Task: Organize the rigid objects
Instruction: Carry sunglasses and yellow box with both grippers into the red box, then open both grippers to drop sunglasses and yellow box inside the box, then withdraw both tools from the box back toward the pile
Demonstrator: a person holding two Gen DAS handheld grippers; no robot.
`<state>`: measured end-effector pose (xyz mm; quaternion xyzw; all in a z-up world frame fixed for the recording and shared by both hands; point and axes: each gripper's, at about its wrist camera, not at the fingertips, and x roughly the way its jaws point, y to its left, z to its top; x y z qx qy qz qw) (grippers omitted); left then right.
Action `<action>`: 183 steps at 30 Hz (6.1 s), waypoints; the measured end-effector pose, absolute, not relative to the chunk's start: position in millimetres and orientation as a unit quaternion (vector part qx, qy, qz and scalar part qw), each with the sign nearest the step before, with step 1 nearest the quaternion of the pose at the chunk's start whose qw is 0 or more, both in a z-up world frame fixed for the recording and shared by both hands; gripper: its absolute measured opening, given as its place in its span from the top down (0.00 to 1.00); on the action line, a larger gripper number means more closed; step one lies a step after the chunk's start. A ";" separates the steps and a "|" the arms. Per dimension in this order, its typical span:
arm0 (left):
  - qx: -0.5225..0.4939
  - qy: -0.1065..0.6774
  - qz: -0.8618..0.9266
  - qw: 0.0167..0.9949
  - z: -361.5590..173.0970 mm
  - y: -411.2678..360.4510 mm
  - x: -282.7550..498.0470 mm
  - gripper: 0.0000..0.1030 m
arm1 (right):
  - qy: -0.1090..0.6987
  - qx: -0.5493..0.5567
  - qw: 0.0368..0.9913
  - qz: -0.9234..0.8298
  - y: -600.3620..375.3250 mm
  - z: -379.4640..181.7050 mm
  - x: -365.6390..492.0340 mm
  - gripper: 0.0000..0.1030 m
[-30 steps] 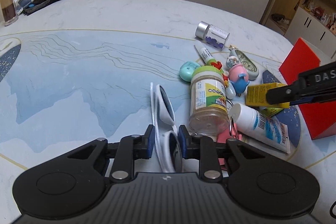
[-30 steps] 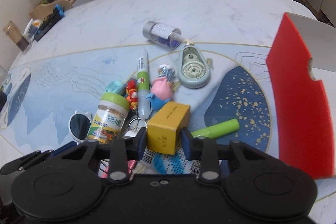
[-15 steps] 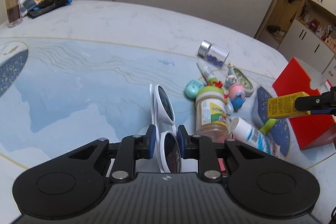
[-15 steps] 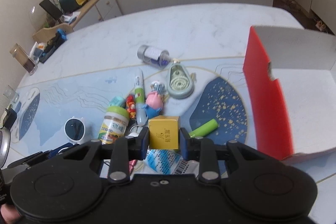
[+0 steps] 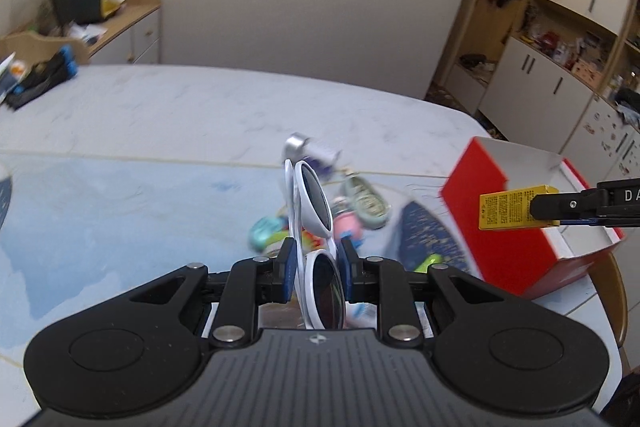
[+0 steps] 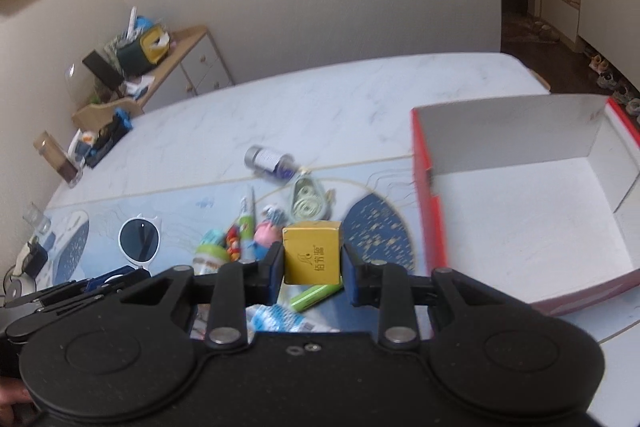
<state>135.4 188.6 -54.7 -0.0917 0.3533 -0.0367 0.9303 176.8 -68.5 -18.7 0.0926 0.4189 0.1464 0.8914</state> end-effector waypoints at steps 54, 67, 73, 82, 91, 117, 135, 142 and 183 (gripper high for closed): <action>0.103 0.537 -0.173 0.819 -114.8 -171.2 353.8 0.79 | 0.439 -0.014 0.886 0.147 -276.6 -100.8 250.2 0.72; 0.108 0.575 -0.170 0.793 -136.0 -174.8 359.5 0.79 | 0.478 -0.026 0.864 0.156 -279.1 -104.1 245.7 0.72; 0.093 0.576 -0.169 0.795 -133.9 -169.2 356.7 0.79 | 0.496 -0.021 0.854 0.154 -279.5 -110.5 247.6 0.70; 0.065 0.552 -0.178 0.812 -117.2 -155.7 343.4 0.79 | 0.485 -0.010 0.861 0.153 -283.8 -103.7 241.8 0.67; 0.054 0.504 -0.193 0.840 -82.1 -136.3 308.9 0.79 | 0.460 0.011 0.875 0.154 -285.8 -83.7 229.8 0.62; 0.036 0.385 -0.199 0.900 -17.3 -44.1 226.4 0.79 | 0.388 0.048 0.909 0.145 -230.4 -33.5 186.3 0.41; 0.006 0.343 -0.174 0.923 -1.7 63.1 166.6 0.32 | 0.338 0.057 0.928 0.145 -150.7 -13.4 144.8 0.24; -0.016 0.346 -0.150 0.926 -10.7 108.2 154.7 0.31 | 0.337 0.056 0.927 0.157 -115.7 -14.3 135.1 0.12; -0.083 0.423 -0.025 0.902 -126.2 219.3 168.3 0.00 | 0.438 -0.112 0.853 0.260 9.0 -118.6 160.5 0.19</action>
